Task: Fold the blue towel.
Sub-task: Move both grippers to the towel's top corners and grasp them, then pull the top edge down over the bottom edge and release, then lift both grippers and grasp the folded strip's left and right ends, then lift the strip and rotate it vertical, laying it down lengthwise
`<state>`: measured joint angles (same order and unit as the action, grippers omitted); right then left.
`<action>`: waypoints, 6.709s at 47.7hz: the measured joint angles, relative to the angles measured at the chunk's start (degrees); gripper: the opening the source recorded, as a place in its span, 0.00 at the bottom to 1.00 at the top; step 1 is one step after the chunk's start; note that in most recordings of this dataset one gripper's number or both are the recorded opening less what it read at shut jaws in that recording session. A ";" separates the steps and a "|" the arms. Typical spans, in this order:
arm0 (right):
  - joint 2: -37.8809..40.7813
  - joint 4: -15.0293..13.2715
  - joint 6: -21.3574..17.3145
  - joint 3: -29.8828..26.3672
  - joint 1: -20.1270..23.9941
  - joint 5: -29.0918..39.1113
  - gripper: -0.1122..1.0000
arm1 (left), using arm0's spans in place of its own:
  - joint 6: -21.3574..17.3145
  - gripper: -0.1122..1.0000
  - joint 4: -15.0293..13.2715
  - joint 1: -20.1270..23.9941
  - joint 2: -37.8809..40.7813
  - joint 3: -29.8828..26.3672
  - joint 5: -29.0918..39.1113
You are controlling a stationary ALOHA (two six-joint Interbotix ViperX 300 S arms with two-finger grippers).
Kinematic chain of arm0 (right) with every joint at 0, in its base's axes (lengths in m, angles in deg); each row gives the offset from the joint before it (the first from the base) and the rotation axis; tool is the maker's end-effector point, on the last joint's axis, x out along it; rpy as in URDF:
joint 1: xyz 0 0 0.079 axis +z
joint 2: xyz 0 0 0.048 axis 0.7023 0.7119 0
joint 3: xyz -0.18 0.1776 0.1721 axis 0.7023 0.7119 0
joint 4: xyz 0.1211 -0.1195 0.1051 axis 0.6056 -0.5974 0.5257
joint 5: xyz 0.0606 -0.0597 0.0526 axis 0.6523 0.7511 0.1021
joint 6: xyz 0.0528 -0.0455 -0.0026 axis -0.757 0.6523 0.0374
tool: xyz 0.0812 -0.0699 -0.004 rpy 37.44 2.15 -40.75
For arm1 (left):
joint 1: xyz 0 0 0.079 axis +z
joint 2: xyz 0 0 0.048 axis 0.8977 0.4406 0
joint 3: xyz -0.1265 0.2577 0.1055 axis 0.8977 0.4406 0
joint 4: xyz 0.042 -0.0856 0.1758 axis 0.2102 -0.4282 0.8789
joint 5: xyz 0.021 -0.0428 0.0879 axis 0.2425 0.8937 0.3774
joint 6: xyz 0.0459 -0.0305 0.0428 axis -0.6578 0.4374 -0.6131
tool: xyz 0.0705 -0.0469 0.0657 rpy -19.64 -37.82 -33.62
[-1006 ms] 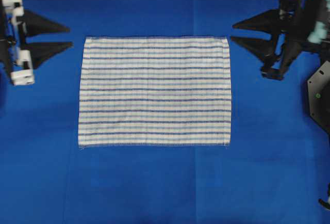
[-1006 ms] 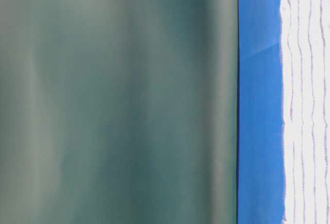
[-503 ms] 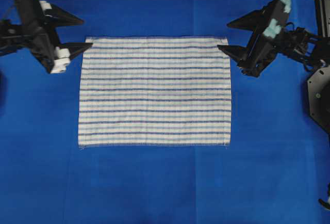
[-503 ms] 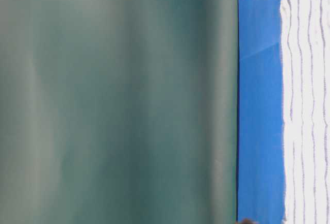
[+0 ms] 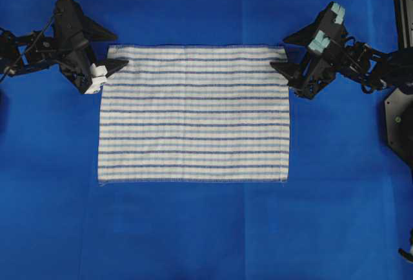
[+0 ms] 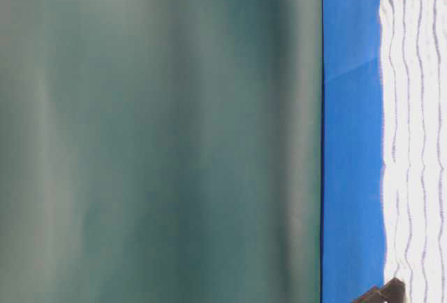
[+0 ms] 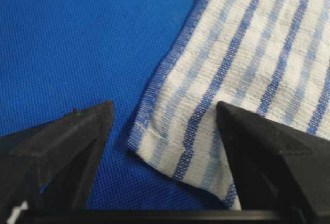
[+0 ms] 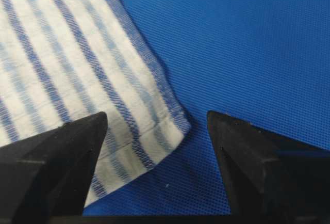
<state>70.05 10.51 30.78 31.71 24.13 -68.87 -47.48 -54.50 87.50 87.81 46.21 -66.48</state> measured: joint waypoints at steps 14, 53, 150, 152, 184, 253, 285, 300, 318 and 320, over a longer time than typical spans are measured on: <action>3.16 0.53 0.09 -1.41 0.18 -1.49 0.27 | 0.09 0.23 -0.26 0.88 0.00 -0.09 0.44; -11.78 -0.09 1.67 -0.62 0.44 9.40 0.10 | -0.35 0.14 -0.26 -3.52 -11.95 -0.18 11.16; -12.22 30.32 0.53 -0.35 40.96 6.68 0.14 | 12.13 0.19 -0.26 -36.39 -18.19 1.76 10.99; -12.22 30.50 0.53 -0.26 40.96 6.77 0.17 | 12.13 0.26 -0.26 -36.39 -18.11 1.76 11.16; -12.48 30.59 2.11 0.18 47.90 6.94 0.80 | 11.51 0.77 -0.26 -39.29 -18.90 2.55 13.80; -7.73 32.26 19.51 -0.53 26.10 11.60 0.66 | 1.32 0.58 -0.18 -19.34 -11.16 -0.53 20.65; -7.82 32.26 19.42 -0.62 27.07 12.92 0.07 | 2.72 0.12 -0.18 -19.42 -11.25 -1.05 25.58; -15.38 32.26 19.78 -0.44 27.07 12.92 0.07 | 2.46 0.12 -0.18 -19.42 -18.98 -3.34 33.57; -23.91 32.26 21.01 0.35 26.37 13.01 0.07 | 4.92 0.12 -0.18 -21.18 -25.22 -5.63 38.50; -23.91 32.26 21.01 0.26 25.93 13.01 0.07 | 6.59 0.12 -0.18 -21.62 -25.22 -5.89 38.23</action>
<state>46.15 42.76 51.78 31.98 50.06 -55.86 -40.89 -54.68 65.88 62.58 40.32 -28.25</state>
